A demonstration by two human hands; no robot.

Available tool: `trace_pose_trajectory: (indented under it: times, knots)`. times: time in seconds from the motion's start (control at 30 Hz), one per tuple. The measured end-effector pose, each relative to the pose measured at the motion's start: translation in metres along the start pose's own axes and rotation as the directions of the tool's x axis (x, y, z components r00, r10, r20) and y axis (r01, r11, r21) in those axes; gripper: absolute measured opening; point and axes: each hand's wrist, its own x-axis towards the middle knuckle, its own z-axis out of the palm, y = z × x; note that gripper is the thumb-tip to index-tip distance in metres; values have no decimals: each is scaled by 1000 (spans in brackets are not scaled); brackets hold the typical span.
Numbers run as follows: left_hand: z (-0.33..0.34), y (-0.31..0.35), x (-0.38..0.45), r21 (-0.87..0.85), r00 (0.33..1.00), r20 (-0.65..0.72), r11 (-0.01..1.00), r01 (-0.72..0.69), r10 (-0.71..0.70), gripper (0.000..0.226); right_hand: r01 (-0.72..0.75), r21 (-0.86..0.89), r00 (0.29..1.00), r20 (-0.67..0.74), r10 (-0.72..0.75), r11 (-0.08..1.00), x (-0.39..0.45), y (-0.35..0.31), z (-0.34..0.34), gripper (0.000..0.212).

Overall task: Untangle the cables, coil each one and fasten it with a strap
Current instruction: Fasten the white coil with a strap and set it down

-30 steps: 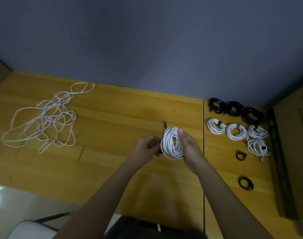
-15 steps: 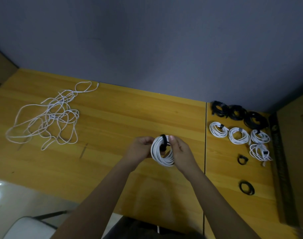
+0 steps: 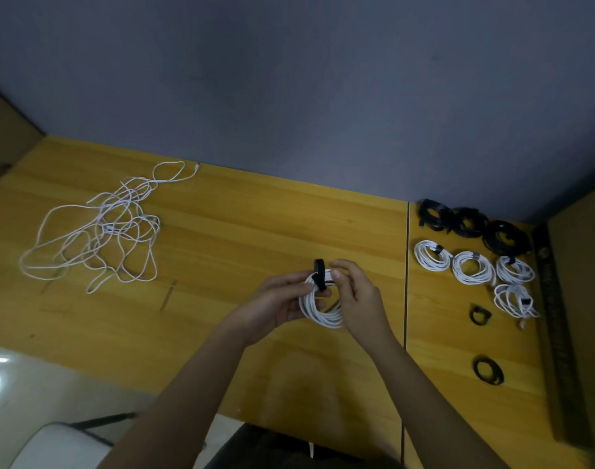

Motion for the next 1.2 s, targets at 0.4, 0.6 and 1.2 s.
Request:
trace_pose_trajectory:
  times: [0.4,0.6,1.2]
  knots:
    - [6,-3,-7,222,984,-140,972,-77,110,21,224,-146,952,-180,-248,964,-6,-9,7,12]
    - [7,2,-9,307,977,-142,945,-109,159,22,269,-98,963,21,-268,958,-10,-11,6,13]
    - [-7,7,-19,728,982,-83,683,-58,171,29,39,267,994,93,-65,963,5,-38,15,29]
